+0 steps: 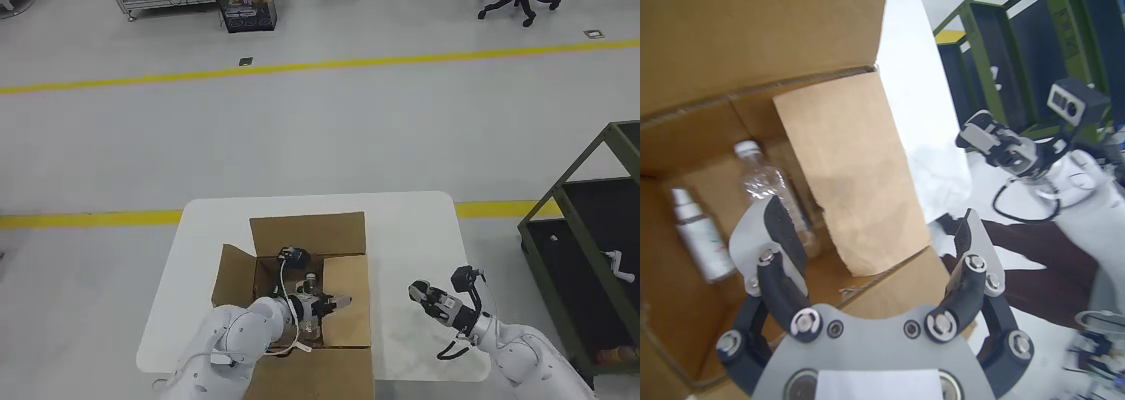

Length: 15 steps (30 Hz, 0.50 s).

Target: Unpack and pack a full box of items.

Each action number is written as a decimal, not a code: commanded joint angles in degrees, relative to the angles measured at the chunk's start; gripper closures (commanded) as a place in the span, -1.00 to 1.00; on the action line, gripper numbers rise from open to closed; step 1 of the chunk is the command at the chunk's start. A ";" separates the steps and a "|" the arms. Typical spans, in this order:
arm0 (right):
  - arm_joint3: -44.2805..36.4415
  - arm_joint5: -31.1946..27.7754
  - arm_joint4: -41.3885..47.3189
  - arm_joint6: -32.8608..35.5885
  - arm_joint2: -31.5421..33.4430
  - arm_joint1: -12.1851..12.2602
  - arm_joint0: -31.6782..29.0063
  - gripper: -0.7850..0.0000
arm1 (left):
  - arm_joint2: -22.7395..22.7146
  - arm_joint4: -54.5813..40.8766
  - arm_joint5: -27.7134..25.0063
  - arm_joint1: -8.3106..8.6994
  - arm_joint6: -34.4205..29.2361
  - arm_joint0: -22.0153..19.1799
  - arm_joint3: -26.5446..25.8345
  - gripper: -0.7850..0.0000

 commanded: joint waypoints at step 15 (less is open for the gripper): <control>-2.02 0.65 -0.06 0.49 1.83 0.24 -2.36 1.00 | 1.71 -5.00 3.71 -0.30 0.68 -4.21 9.23 -1.00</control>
